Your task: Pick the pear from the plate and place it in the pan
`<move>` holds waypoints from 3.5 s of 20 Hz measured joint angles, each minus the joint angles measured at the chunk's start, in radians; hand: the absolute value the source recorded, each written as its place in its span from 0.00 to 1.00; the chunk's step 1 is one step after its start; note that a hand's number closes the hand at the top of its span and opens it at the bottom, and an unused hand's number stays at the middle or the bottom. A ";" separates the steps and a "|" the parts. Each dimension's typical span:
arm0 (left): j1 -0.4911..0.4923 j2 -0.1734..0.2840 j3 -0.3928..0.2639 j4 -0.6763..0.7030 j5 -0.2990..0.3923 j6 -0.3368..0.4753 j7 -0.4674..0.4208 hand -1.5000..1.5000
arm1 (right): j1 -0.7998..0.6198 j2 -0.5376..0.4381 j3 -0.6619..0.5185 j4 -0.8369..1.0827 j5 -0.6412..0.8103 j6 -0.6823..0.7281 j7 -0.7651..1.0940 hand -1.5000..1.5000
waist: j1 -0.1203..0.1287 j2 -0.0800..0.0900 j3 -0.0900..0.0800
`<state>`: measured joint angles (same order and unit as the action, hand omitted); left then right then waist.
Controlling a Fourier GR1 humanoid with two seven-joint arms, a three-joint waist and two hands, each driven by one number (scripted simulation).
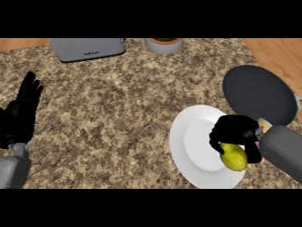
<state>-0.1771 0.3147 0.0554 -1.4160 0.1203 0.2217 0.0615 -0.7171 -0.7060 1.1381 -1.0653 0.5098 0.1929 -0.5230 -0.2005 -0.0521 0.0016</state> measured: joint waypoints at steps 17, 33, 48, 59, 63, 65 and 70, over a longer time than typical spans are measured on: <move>0.065 0.013 0.017 -0.042 0.019 -0.029 -0.026 0.50 | 0.208 0.024 -0.550 -0.304 -0.241 -0.602 0.781 1.00 | 0.050 0.007 -0.005; -0.028 -0.029 -0.047 -0.072 -0.001 -0.081 0.011 0.50 | 0.460 -0.143 -0.968 -0.213 -0.346 -0.693 0.654 1.00 | 0.199 0.054 -0.001; -0.097 -0.057 -0.061 -0.034 -0.020 -0.100 0.005 0.50 | 0.158 -0.032 -1.164 0.618 -0.351 -0.640 0.170 0.00 | 0.251 0.074 0.005; -0.087 -0.066 -0.063 -0.044 -0.030 -0.097 0.006 0.50 | 0.109 0.007 -1.233 0.837 -0.423 -0.351 0.009 0.00 | 0.254 0.074 0.006; -0.057 -0.070 -0.062 -0.056 -0.031 -0.096 -0.002 0.50 | 0.119 0.003 -1.313 0.854 -0.490 -0.337 -0.108 0.00 | 0.244 0.070 0.005; -0.058 -0.066 -0.054 -0.050 -0.030 -0.098 -0.001 0.50 | 0.131 0.000 -1.361 0.859 -0.536 -0.311 -0.158 0.00 | 0.235 0.068 0.005; -0.063 -0.069 -0.042 -0.044 -0.034 -0.090 0.006 0.50 | 0.199 -0.045 -1.442 0.873 -0.622 -0.117 -0.241 0.00 | 0.214 0.060 0.002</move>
<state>-0.2398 0.2461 0.0131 -1.4603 0.0865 0.1318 0.0678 -0.5177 -0.7511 -0.3038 -0.1919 -0.1120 0.0754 -0.7641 0.0132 0.0082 0.0037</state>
